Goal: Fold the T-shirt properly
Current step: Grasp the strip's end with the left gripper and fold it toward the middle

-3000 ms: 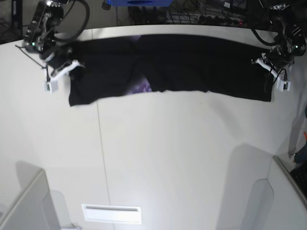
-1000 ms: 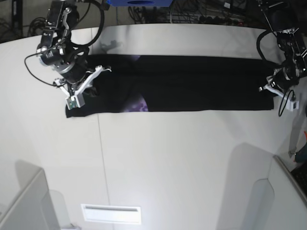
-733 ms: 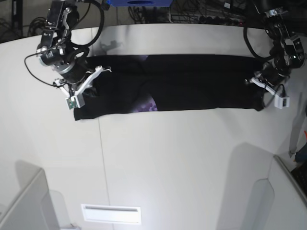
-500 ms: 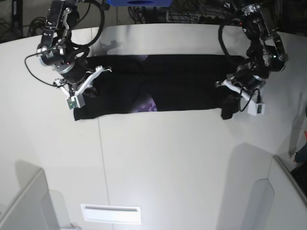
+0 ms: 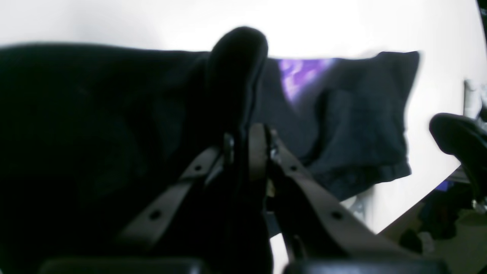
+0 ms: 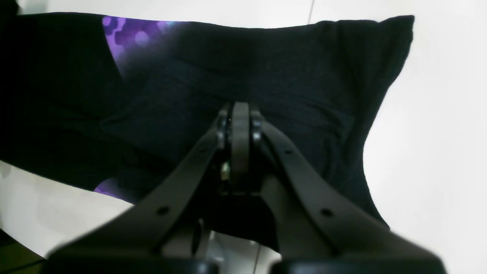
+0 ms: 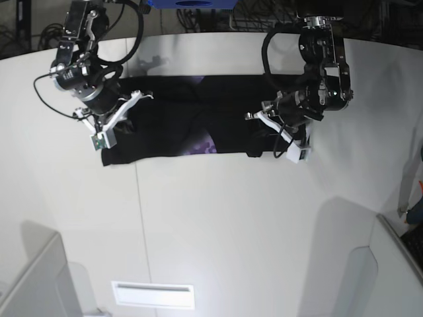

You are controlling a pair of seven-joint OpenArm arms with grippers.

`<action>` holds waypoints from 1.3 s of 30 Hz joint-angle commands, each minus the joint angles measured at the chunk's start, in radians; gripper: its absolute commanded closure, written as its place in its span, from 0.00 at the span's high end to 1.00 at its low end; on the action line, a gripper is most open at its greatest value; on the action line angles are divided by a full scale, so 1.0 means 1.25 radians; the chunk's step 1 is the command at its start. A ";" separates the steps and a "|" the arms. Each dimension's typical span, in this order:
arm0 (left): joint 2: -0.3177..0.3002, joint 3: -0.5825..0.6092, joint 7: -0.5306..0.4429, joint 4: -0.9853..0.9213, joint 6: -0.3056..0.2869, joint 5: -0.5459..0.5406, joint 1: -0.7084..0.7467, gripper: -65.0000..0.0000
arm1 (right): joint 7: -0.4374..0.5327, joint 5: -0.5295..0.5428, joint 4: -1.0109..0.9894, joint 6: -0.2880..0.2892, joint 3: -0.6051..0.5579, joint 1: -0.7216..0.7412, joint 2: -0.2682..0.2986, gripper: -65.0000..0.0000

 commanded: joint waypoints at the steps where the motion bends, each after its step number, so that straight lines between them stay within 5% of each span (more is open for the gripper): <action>1: 0.005 0.011 -0.011 0.011 -0.003 -0.021 -0.011 0.00 | 0.017 0.010 0.014 0.001 0.002 0.005 0.003 0.00; 39: 0.048 0.023 -0.010 -0.042 -0.003 -0.024 -0.052 0.00 | 0.017 0.010 0.014 0.001 0.002 0.010 0.003 0.00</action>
